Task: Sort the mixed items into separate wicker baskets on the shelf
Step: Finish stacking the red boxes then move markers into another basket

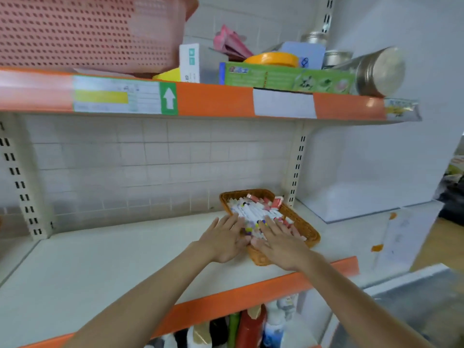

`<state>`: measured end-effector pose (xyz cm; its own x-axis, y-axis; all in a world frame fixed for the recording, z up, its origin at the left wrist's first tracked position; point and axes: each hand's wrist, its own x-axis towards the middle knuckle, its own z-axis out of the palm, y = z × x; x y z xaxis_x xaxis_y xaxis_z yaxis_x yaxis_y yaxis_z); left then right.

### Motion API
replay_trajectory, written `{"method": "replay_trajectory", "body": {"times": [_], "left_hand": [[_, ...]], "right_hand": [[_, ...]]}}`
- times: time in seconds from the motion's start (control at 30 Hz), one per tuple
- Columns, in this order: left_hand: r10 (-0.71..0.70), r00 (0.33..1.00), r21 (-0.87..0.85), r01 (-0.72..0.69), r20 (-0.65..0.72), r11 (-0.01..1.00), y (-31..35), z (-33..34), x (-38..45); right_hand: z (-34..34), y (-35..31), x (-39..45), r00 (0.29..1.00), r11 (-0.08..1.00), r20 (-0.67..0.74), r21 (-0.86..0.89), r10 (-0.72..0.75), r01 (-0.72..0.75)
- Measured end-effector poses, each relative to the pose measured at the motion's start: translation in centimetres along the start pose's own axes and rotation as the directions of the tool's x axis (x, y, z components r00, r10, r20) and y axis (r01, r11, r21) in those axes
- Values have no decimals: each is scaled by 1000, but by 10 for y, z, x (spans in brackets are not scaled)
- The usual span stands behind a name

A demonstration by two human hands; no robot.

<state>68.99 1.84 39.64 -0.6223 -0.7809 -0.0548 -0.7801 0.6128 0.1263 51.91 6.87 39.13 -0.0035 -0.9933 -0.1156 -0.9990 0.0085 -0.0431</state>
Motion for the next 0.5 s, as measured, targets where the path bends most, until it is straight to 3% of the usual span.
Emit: {"method": "replay_trajectory", "body": {"times": [0.3, 0.5], "left_hand": [[64, 997, 43, -66, 43, 997, 40, 3, 52], [282, 959, 7, -282, -11, 959, 37, 4, 94]], "right_hand": [[-2, 69, 17, 999, 994, -28, 108, 20, -17], [-8, 84, 30, 993, 968, -117, 250, 18, 12]]}}
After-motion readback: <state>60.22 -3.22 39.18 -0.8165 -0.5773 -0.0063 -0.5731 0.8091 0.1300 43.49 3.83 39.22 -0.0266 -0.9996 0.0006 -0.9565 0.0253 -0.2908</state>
